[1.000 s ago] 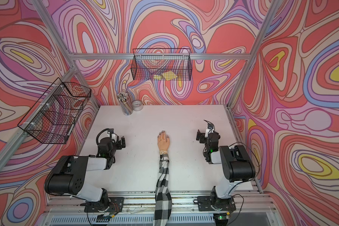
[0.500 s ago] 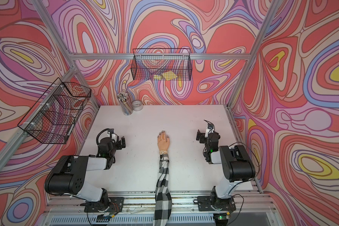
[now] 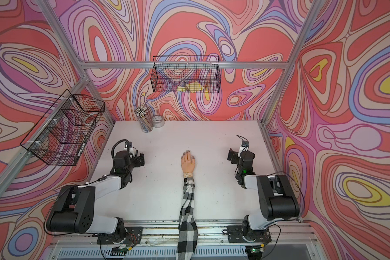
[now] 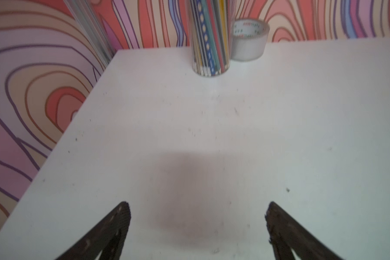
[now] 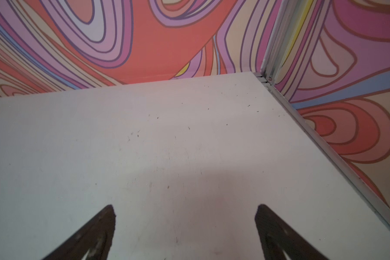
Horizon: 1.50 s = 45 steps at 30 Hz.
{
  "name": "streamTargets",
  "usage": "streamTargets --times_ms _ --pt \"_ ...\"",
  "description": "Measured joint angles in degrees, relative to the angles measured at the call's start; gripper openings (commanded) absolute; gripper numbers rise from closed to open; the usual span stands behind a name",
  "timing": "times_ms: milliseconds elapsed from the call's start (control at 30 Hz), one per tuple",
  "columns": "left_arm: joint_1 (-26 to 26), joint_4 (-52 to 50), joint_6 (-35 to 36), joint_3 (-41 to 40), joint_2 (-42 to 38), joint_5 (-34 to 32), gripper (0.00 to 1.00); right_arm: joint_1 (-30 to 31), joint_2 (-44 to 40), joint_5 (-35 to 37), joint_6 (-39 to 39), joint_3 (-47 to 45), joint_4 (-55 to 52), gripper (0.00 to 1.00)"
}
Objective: Take off the watch
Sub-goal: Adjust the hand at the center of the board.
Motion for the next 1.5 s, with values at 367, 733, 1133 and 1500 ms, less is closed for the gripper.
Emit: streamTargets --times_ms 367,733,1133,1500 --pt "-8.7 -36.1 -15.9 16.5 -12.4 2.0 0.87 -0.3 -7.2 0.2 22.2 17.0 -37.6 0.98" --pt "-30.9 -55.5 -36.6 15.2 -13.6 1.5 0.87 0.1 -11.7 -20.2 25.3 16.4 -48.3 0.97" --pt "-46.2 -55.4 -51.0 20.2 3.4 2.0 0.89 11.6 -11.0 -23.2 31.2 14.8 -50.0 0.97" --pt "-49.8 -52.8 -53.7 30.1 17.1 3.7 0.89 11.7 -9.0 -25.5 32.7 13.3 -47.9 0.96"
